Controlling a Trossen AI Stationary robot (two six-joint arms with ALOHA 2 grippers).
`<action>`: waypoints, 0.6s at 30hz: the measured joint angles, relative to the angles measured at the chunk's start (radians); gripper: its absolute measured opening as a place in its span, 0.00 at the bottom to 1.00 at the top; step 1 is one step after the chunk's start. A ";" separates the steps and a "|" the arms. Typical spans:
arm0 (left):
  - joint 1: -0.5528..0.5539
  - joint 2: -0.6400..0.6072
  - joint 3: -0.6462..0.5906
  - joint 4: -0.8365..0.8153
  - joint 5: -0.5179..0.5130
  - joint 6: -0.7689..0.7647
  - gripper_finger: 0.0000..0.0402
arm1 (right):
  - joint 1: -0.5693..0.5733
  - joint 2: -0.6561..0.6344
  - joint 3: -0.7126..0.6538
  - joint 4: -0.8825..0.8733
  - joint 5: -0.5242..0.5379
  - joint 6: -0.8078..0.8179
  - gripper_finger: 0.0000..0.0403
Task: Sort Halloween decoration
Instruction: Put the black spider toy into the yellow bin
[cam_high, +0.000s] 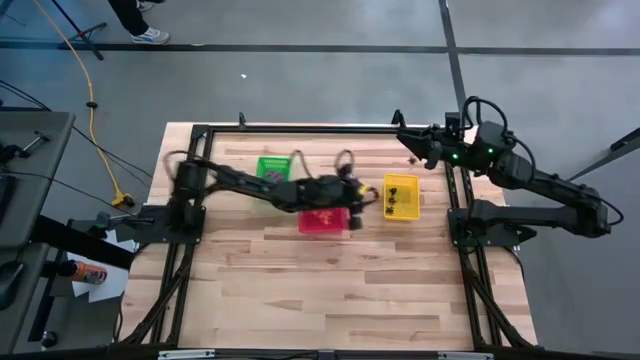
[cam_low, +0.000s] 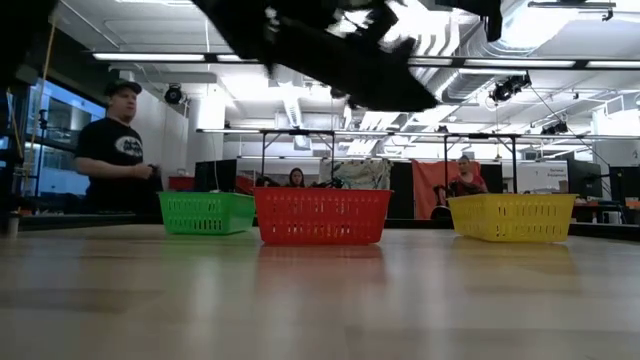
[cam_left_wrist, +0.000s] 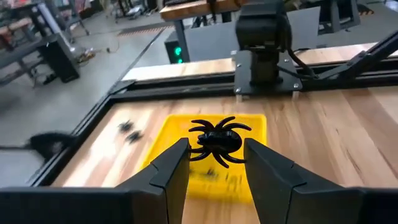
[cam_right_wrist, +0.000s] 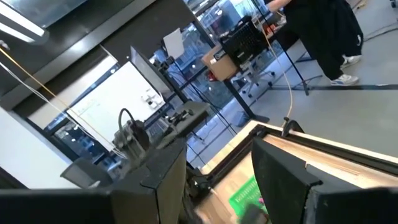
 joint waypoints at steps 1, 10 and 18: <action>-0.003 0.052 0.049 0.012 0.000 0.012 0.33 | 0.000 0.005 0.000 -0.002 0.000 0.000 0.44; -0.004 0.387 0.438 -0.003 0.049 -0.021 0.33 | 0.000 0.023 0.000 -0.003 0.000 0.011 0.44; 0.005 0.460 0.527 -0.046 0.065 -0.024 0.35 | 0.000 0.023 0.000 -0.001 -0.001 0.011 0.44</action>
